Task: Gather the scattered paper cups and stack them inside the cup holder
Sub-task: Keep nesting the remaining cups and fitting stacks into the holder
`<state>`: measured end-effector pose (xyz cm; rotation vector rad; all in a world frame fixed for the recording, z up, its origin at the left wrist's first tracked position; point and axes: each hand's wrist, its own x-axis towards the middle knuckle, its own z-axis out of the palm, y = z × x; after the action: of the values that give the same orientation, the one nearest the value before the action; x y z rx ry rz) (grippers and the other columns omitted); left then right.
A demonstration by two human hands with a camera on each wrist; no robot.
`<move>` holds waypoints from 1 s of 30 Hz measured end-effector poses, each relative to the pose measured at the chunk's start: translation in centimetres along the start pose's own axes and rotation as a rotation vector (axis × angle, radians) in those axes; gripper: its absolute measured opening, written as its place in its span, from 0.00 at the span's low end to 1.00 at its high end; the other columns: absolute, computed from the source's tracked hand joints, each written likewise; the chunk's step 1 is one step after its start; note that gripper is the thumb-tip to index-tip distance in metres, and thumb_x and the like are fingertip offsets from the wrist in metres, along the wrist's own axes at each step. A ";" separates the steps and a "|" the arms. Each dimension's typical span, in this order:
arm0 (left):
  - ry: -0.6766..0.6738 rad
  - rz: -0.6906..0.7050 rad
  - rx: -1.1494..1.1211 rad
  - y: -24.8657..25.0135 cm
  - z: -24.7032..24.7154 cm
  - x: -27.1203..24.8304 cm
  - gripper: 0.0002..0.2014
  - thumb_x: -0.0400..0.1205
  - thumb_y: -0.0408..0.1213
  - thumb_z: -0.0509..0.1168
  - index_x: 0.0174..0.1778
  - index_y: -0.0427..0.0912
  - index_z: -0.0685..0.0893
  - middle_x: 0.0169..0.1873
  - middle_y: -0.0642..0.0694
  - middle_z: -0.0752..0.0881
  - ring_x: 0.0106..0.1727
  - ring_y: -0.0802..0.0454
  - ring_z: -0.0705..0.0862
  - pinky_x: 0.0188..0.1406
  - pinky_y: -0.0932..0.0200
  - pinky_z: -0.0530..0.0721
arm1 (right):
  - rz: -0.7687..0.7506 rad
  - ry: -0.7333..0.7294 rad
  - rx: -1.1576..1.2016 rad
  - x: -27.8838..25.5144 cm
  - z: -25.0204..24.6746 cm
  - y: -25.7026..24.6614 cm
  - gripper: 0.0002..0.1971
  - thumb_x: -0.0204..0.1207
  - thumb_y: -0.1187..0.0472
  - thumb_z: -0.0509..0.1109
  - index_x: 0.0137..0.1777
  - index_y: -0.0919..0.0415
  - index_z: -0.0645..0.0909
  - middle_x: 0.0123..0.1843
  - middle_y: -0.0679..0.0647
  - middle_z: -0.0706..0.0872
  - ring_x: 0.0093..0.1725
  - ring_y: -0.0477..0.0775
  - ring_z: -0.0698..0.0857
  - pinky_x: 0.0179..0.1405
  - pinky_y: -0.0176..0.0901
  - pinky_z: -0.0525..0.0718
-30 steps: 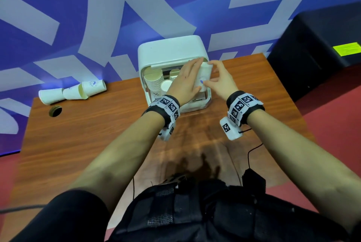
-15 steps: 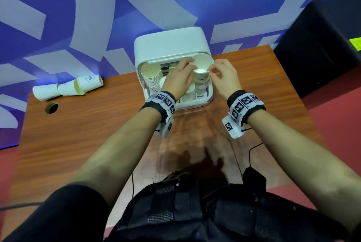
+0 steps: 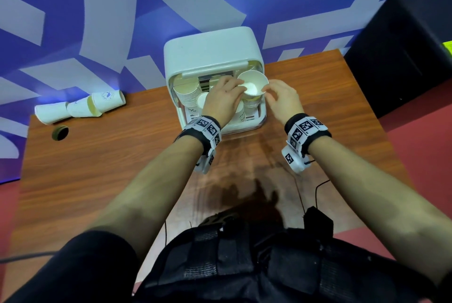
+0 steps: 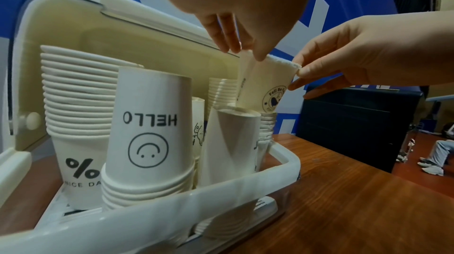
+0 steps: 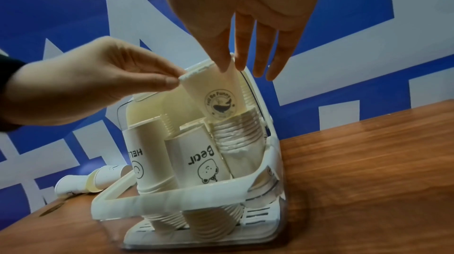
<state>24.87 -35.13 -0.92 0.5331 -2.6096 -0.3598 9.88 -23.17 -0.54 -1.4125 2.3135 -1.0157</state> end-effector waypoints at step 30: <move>-0.574 -0.109 0.209 1.1 -1.7 -1.1 0.27 0.85 0.41 0.57 0.81 0.41 0.63 0.82 0.41 0.60 0.83 0.43 0.57 0.81 0.42 0.53 | 0.309 -0.340 -0.258 -1.0 -0.9 -2.6 0.29 0.78 0.67 0.60 0.80 0.53 0.65 0.83 0.62 0.57 0.82 0.63 0.54 0.80 0.58 0.59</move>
<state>26.25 -34.02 0.52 0.7320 -3.2047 -0.3096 11.71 -22.65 1.74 -1.1486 2.3588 -0.3680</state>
